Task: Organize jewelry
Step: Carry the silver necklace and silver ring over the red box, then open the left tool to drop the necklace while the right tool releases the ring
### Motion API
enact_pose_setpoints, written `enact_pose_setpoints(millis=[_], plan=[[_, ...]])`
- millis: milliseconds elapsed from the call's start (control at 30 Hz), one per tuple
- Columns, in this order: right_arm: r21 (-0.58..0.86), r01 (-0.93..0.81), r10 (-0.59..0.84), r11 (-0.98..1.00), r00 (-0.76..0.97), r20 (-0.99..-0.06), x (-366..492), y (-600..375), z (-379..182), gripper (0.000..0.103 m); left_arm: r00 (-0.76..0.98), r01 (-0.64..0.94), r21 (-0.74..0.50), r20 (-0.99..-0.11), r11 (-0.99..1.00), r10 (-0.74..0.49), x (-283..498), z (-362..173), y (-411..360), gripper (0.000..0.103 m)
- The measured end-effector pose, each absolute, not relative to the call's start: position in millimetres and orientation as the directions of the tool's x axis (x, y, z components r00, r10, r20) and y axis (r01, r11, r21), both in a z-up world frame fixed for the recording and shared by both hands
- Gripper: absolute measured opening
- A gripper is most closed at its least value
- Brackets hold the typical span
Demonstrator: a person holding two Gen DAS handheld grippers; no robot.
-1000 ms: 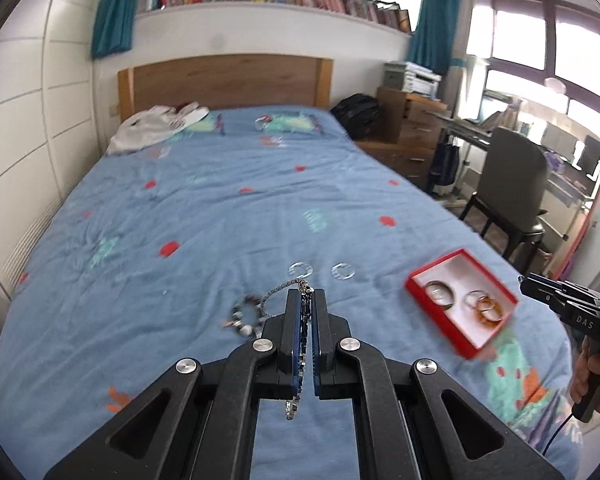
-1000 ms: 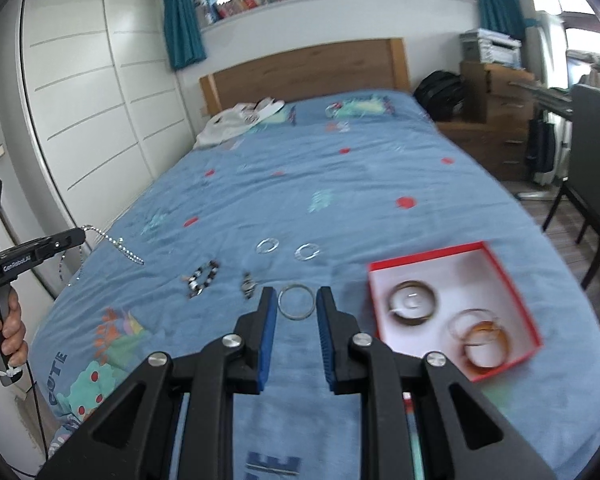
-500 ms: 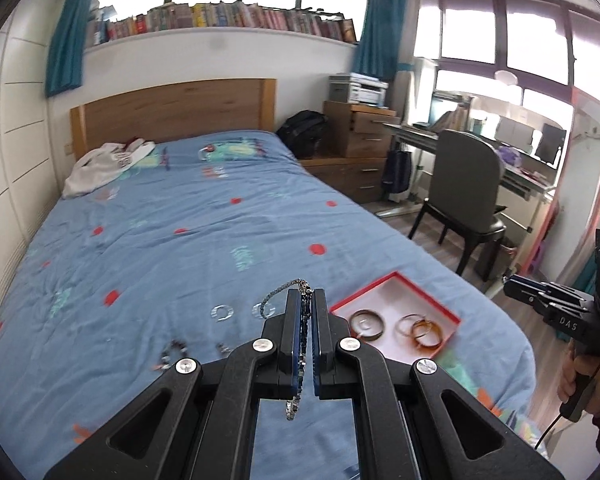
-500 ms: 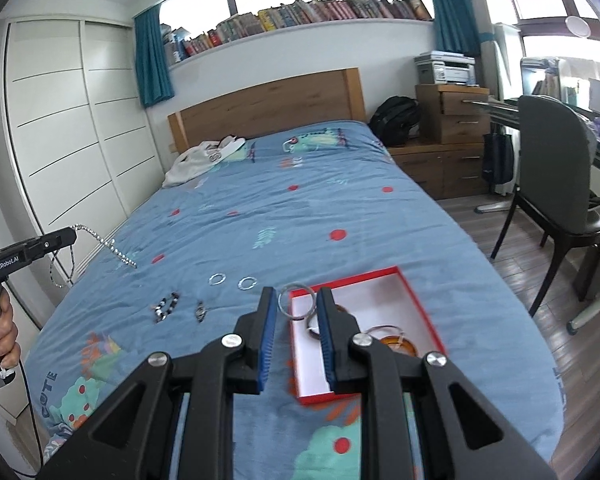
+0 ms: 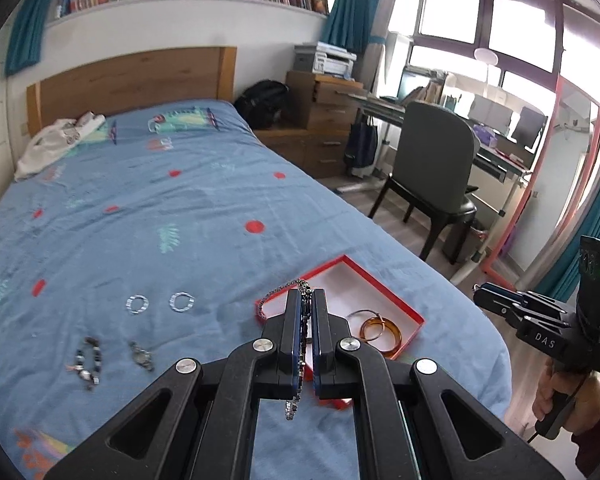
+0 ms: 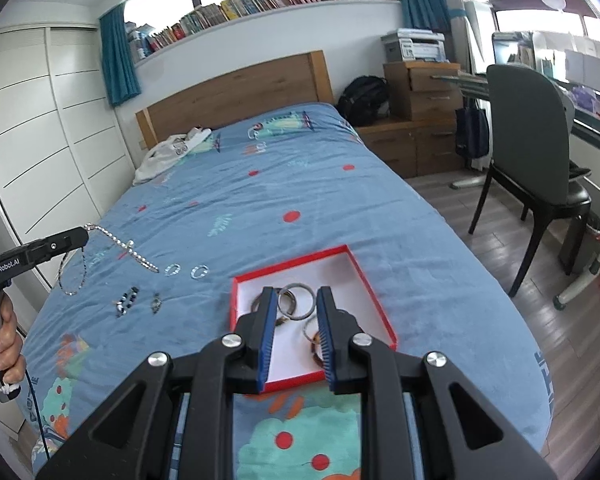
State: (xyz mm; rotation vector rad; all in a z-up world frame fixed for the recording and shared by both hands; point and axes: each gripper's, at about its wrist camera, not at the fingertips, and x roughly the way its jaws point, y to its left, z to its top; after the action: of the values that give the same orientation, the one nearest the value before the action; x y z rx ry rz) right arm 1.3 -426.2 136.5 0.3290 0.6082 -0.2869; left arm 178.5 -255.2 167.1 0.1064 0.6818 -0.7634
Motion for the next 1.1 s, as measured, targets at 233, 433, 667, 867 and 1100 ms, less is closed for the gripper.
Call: enact_pose_setpoints(millis=[233, 433, 667, 867, 1100], plan=[[0.23, 0.365, -0.14, 0.902, 0.752, -0.644, 28.1, -449.2, 98.2, 0.02, 0.457, 0.679, -0.186, -0.649, 0.71, -0.608, 201.9, 130.9, -292.3, 0.005], [0.238, 0.37, -0.114, 0.898, 0.718, -0.686, 53.8, -463.2, 63.0, 0.02, 0.397, 0.685, -0.217, -0.689, 0.695, -0.606, 217.1, 93.9, -323.3, 0.005], [0.239, 0.359, -0.08, 0.902, 0.682, -0.727, 92.9, -477.8, 27.8, 0.02, 0.345, 0.688, -0.228, -0.732, 0.689, -0.587, 232.8, 56.9, -348.5, 0.005], [0.234, 0.341, -0.043, 0.911, 0.641, -0.766, 120.2, -479.0, -2.1, 0.02, 0.319, 0.671, -0.242, -0.759, 0.701, -0.567, 253.3, 28.9, -361.6, 0.005], [0.223, 0.324, -0.021, 0.919, 0.606, -0.795, 137.6, -484.1, -23.6, 0.02, 0.248, 0.698, -0.279, -0.77, 0.659, -0.588, 244.2, 6.6, -368.7, 0.004]])
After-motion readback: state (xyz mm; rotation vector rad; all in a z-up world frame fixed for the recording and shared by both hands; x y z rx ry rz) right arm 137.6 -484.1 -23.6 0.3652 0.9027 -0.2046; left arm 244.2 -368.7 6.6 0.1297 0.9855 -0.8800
